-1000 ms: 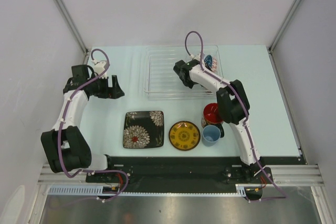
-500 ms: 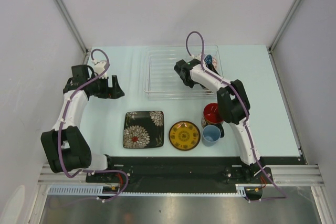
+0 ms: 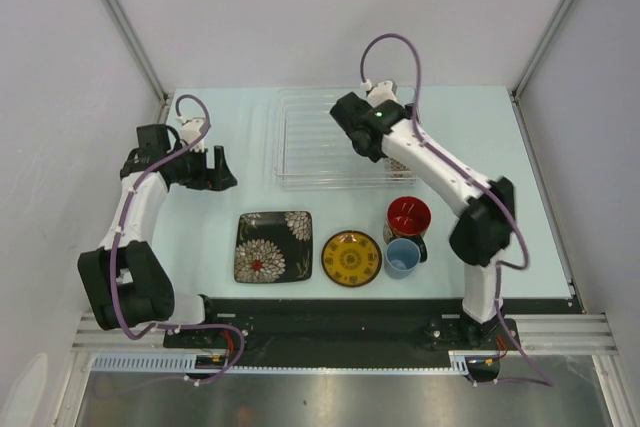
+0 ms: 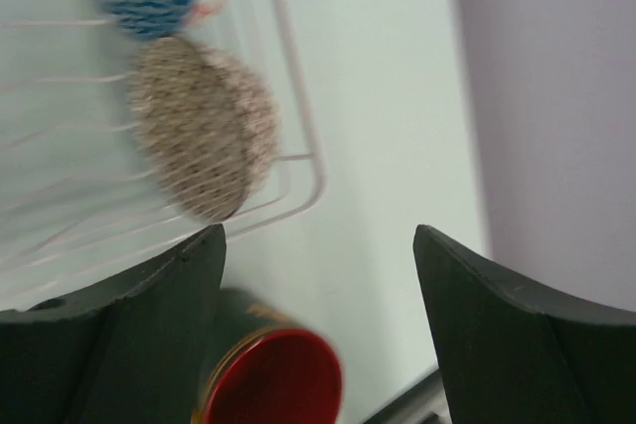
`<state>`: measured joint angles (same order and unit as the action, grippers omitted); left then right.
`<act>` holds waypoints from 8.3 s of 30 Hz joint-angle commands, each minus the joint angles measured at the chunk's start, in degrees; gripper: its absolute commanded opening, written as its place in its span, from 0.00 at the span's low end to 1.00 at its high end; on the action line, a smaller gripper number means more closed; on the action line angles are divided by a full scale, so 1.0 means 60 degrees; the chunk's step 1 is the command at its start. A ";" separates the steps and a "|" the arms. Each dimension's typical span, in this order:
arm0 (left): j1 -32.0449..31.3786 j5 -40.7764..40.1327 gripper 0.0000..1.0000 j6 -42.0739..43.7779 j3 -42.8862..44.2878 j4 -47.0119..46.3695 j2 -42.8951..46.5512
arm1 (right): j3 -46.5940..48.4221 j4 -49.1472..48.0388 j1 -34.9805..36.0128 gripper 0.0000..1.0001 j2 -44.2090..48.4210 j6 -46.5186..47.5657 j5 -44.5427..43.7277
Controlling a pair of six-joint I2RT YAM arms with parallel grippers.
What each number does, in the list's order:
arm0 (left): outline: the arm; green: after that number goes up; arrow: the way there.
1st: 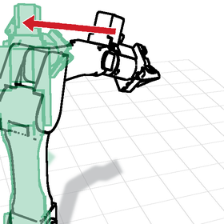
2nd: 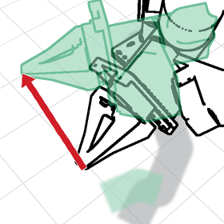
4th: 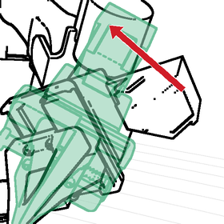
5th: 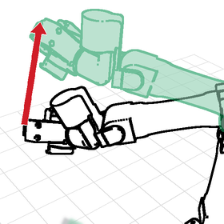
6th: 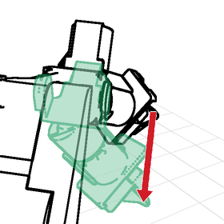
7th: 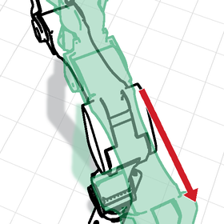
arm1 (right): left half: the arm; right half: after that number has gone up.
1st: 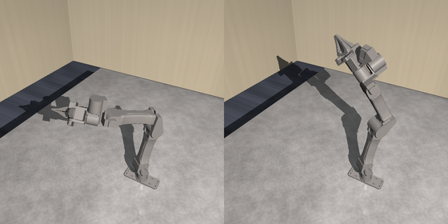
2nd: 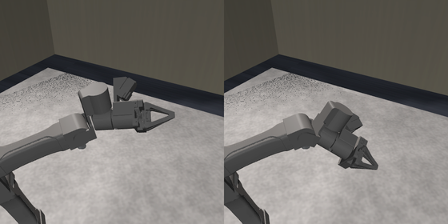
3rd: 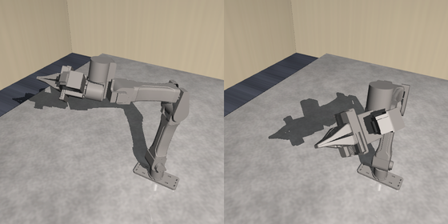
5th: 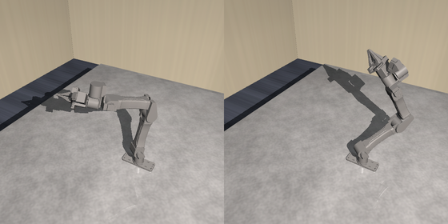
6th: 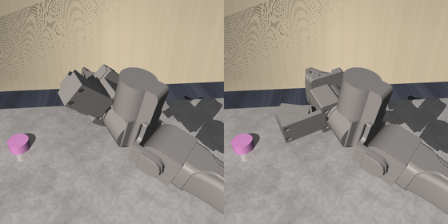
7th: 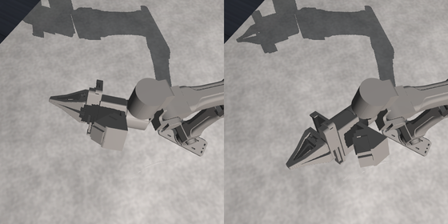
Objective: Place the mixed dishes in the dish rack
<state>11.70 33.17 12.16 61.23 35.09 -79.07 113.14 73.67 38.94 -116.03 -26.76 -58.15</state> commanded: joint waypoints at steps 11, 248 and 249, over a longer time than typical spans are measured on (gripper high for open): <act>0.0393 -0.0211 0.90 0.5441 -0.0932 0.2749 0.1180 | -0.6521 -0.6591 0.0979 0.79 0.6140 0.0842 1.0480; 0.0745 0.1694 0.87 0.1166 0.0620 -0.0282 -0.1720 | -0.4252 -1.2483 -0.2007 0.00 0.1863 1.7411 1.1904; 0.0745 0.1679 0.87 0.1181 0.0620 -0.0282 -0.1720 | -0.4282 -1.2541 -0.2022 0.00 0.1819 1.7395 1.1875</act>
<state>15.75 41.76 19.49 64.34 34.79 -89.78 87.31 -2.76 25.93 -106.02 79.42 10.50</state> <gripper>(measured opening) 0.873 0.140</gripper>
